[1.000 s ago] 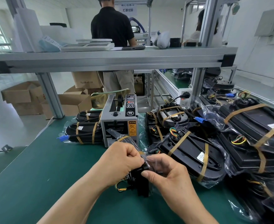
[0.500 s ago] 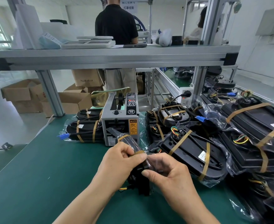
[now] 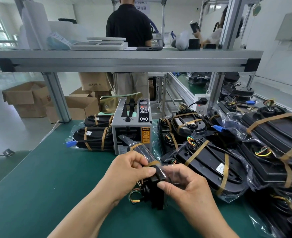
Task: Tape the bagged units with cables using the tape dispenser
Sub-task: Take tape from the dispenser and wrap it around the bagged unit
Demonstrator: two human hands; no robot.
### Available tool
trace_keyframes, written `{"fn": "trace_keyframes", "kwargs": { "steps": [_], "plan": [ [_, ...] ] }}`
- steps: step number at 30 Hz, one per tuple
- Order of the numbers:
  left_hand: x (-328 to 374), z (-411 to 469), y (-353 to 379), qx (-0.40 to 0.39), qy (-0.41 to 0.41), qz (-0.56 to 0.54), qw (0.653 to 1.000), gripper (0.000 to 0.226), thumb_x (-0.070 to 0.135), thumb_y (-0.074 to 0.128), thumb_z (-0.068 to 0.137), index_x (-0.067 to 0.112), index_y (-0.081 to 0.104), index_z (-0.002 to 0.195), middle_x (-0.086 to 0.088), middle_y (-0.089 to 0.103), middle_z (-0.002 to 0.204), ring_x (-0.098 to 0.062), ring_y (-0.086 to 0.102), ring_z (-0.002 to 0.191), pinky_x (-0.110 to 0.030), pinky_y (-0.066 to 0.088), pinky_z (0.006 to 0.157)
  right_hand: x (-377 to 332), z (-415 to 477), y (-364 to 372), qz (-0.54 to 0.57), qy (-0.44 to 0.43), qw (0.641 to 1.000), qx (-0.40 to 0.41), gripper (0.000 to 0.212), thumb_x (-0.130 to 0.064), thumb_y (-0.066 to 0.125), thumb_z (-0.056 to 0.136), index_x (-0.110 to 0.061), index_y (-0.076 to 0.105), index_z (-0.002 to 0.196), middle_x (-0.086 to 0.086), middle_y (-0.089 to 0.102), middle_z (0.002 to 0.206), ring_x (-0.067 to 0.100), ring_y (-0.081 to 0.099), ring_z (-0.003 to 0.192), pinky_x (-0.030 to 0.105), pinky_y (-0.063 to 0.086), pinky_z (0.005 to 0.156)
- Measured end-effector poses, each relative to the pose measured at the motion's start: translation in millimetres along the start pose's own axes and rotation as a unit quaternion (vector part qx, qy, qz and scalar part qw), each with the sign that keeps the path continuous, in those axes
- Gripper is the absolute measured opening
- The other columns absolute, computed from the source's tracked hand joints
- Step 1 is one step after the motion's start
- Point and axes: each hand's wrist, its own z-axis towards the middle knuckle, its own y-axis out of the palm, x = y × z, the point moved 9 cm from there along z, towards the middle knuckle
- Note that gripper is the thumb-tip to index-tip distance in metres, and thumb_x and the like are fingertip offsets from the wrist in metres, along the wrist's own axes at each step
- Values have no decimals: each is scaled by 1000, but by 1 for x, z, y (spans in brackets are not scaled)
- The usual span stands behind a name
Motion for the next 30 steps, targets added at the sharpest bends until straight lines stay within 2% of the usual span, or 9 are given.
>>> {"fn": "trace_keyframes", "kwargs": {
  "steps": [3, 5, 8, 10, 16, 19, 25, 27, 30],
  "plan": [
    [-4, -3, 1, 9, 4, -22, 1000, 17, 16, 83, 77, 18, 68, 83, 9, 54, 62, -4, 49, 55, -13, 43, 54, -7, 2, -2, -17, 16, 999, -25, 25, -48, 81, 76, -48, 71, 99, -11, 76, 92, 6, 72, 87, 26, 58, 78],
    [-7, -4, 0, 17, 3, -32, 999, 18, 16, 83, 77, 18, 67, 85, 11, 55, 61, -4, 48, 55, -14, 43, 55, -14, 14, -8, -40, 18, 999, -15, 33, -61, 75, 70, -44, 71, 98, -19, 74, 96, 0, 70, 91, 19, 54, 78],
    [-12, -9, -1, 47, -4, -41, 998, 28, 19, 84, 76, 19, 61, 93, 14, 56, 62, -3, 49, 55, -16, 43, 56, -37, 48, -10, -126, -10, 992, 0, 24, -50, 76, 76, -36, 69, 94, -19, 71, 91, -4, 66, 87, 11, 51, 72],
    [-16, -14, -1, 82, -10, -51, 995, 33, 22, 85, 72, 19, 59, 93, 10, 57, 67, -4, 48, 57, -21, 44, 58, -51, 70, 6, -201, -22, 979, -37, 22, -42, 78, 79, -32, 68, 96, -15, 69, 88, -2, 65, 83, 13, 51, 73],
    [-24, -21, 2, 108, -30, -72, 991, 39, 29, 89, 65, 15, 59, 86, 12, 53, 65, 2, 43, 51, -18, 43, 56, -68, 102, 64, -460, -85, 869, -160, 33, -46, 75, 76, -25, 59, 96, -10, 54, 90, 14, 56, 84, 34, 51, 76],
    [-25, -20, 1, 107, -41, -81, 990, 50, 44, 86, 53, 17, 60, 86, 19, 52, 56, 1, 42, 50, -22, 43, 58, -71, 106, 75, -515, -106, 833, -171, 32, -46, 72, 75, -22, 56, 88, -6, 52, 89, 20, 56, 81, 33, 44, 66],
    [-29, -19, 1, 95, -53, -96, 989, 63, 59, 76, 37, 21, 61, 85, 21, 54, 55, 1, 45, 52, -23, 46, 61, -80, 108, 76, -543, -95, 810, -199, 17, -30, 70, 87, -14, 69, 91, 1, 67, 89, 22, 64, 85, 36, 56, 76],
    [-29, -18, 1, 91, -53, -87, 991, 63, 62, 75, 37, 22, 60, 85, 20, 56, 57, 0, 48, 53, -24, 47, 61, -84, 106, 79, -579, -109, 785, -194, 15, -22, 65, 87, -16, 61, 74, 0, 59, 75, 23, 59, 75, 35, 53, 66],
    [-29, -16, 3, 86, -58, -60, 993, 61, 64, 73, 39, 27, 60, 85, 17, 64, 65, -1, 54, 57, -27, 50, 64, -89, 99, 96, -642, -160, 725, -190, 39, -10, 60, 86, -21, 34, 59, -3, 36, 62, 21, 41, 58, 31, 37, 52]
  ]
}}
